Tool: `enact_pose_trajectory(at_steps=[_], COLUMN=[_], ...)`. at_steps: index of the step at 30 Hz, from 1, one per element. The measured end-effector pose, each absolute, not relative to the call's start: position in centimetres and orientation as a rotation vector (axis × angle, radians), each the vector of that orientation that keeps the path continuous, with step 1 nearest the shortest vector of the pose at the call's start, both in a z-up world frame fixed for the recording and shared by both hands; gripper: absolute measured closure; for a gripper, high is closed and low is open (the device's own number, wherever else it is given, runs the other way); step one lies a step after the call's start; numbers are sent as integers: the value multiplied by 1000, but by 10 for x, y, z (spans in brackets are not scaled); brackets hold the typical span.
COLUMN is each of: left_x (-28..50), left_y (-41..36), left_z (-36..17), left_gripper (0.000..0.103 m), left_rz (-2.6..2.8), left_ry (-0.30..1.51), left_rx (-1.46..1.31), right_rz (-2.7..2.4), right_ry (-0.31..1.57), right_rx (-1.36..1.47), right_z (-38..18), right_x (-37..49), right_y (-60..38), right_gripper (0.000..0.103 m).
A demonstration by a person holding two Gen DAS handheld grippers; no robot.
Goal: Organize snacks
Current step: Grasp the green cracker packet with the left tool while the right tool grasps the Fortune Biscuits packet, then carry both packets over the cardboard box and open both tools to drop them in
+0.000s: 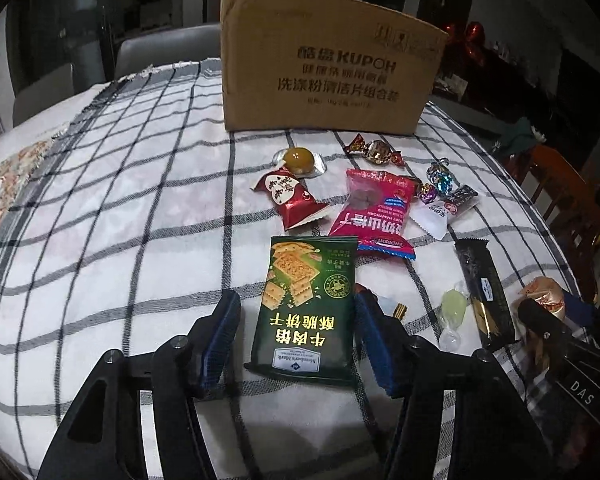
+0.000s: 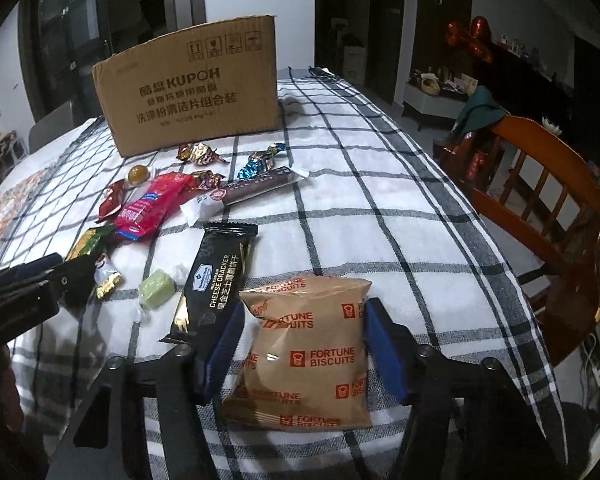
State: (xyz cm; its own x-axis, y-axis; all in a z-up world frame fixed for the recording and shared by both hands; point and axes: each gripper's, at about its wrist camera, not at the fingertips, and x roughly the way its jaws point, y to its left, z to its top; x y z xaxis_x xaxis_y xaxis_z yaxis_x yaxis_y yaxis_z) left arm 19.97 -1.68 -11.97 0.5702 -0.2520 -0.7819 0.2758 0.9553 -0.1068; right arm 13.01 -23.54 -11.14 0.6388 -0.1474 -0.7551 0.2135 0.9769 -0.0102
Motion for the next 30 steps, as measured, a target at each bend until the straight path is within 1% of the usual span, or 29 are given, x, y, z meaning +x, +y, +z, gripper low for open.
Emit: enact_pose_trajectory(at_steps=[2,4,7,13,17,30], left_x=[199,199,199,193,180,142], left_y=[-18,-19,-19,-19,-22,-28], left_z=[-120,-120,-119,-115,-100,-54], left_gripper=[47,54,58,58,58,58], left_rz=[-314,-327,-329,-326,-310,-327], left_ry=[908,906,903,898,854,782], left_rx=[29,24,25,27,79,79], right_rz=[-203,-200,-197,-182,-162,-41], right_ry=[852,850,848,823,802,732], right_rx=[89,96,95,77,103,81], right_z=[-112,-112,-111,-104,-96,-62], right_x=[130,131,130,126,121,104], right_y=[-236,-237,-237,-234,-237,-231], right_gripper=[45,47,47,48,49,49])
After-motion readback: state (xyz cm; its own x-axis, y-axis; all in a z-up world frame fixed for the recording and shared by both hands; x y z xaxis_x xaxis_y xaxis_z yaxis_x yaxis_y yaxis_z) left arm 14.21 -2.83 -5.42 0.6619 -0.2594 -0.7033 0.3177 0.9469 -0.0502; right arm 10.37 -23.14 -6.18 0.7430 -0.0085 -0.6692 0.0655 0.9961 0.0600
